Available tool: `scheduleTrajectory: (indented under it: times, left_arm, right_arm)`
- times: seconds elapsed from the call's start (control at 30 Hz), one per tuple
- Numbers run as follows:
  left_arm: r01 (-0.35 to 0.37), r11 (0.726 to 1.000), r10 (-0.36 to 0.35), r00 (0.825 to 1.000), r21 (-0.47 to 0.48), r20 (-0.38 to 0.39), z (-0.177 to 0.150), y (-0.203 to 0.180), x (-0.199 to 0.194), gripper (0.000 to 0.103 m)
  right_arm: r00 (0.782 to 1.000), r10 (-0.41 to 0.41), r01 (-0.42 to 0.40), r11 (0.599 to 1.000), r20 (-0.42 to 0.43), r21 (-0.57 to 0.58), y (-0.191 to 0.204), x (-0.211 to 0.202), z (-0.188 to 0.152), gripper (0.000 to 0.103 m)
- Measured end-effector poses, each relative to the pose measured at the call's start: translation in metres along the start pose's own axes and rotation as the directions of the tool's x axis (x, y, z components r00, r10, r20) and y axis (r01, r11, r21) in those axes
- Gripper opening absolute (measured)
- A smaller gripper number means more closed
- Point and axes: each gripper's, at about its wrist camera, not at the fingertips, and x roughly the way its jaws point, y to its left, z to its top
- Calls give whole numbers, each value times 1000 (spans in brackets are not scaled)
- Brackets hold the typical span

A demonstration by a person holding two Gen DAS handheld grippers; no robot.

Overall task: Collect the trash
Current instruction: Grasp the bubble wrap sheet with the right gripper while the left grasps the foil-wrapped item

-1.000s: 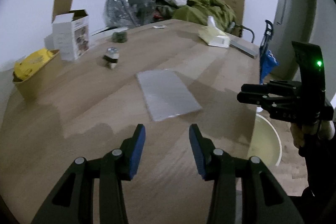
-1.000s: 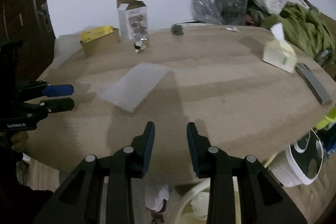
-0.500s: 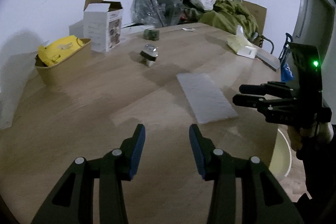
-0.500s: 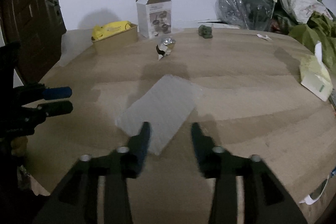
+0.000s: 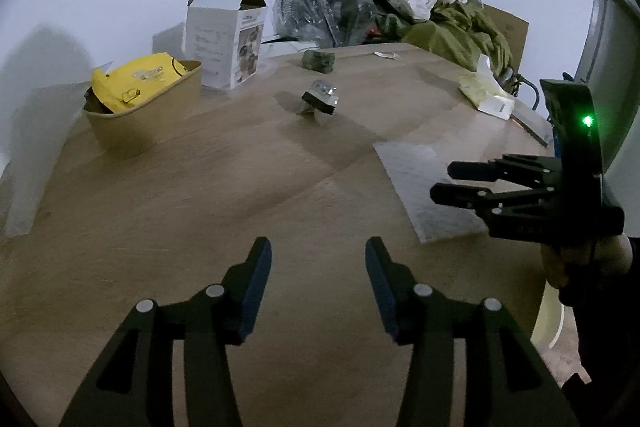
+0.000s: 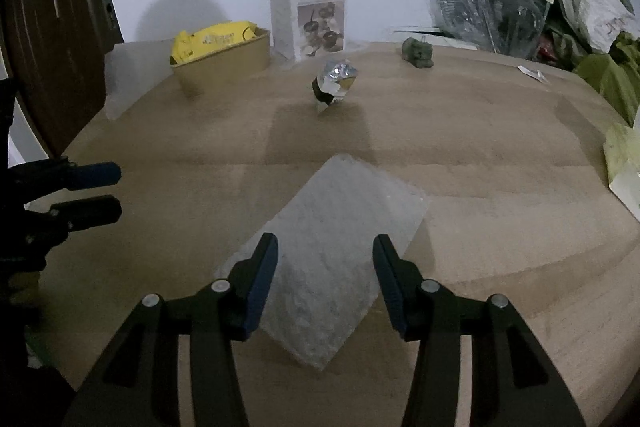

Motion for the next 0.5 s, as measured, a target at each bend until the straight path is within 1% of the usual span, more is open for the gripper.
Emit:
scheduleTrajectory:
  times: [0.13,0.27,0.37,0.43,0.5]
  left_arm:
    - [-9,1000,9,1000,2,-5,3,3,2,49]
    - [-13,1000,13,1000,5,-10,5,3,3,49]
    - [-14,1000,14,1000,9,-12,8,3,5,50]
    - [-15,1000,15,1000,14,-16,11,2,6,50]
    - [-17,1000,17,1000,22,-19,13,1,8,50]
  right_arm:
    - [1000,-8,7,1000,-23,-8,2,8,0,47]
    - [1000,-18,17,1000,-21,-25,4,9,-2,47]
    - [998,-49,47,997,-26,-67,10,10,-4,47]
    - [999,-48,46,996,-26,-76,11,10,-4,44]
    - [999,-37,35,996,-21,-78,9,10,-4,32]
